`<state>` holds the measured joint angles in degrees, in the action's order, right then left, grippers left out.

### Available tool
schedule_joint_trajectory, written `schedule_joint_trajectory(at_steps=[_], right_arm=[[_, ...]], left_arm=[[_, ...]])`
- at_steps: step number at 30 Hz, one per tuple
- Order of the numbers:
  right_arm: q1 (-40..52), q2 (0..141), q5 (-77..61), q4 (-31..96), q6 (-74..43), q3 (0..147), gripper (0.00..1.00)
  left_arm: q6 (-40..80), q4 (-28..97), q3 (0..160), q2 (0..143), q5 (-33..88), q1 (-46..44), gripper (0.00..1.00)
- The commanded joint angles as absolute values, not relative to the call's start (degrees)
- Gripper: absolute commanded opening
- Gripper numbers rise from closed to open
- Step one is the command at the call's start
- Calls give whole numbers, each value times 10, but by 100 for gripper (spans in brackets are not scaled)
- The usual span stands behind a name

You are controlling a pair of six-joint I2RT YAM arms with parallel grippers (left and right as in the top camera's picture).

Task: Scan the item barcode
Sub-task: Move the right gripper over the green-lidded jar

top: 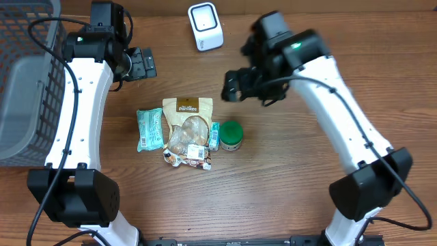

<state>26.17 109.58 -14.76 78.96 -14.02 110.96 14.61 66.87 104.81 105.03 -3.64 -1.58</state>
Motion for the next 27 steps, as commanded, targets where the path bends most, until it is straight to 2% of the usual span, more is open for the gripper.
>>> schedule_joint_trajectory(at_steps=[1,7,16,22,27], right_arm=[[303,1116,-48,787,-227,1106,100],[365,1146,4,756,-274,1106,100],[389,1159,-91,752,-274,1106,100],[389,1159,-66,745,-275,1106,88],[389,1159,18,751,-343,1106,87]], left_arm=[[148,668,1055,1046,-35,-19,99],[148,669,1055,1046,-35,-19,99],[148,669,1055,1046,-35,-19,100],[148,669,1055,1046,-35,-19,99],[148,669,1055,1046,-35,-19,99]])
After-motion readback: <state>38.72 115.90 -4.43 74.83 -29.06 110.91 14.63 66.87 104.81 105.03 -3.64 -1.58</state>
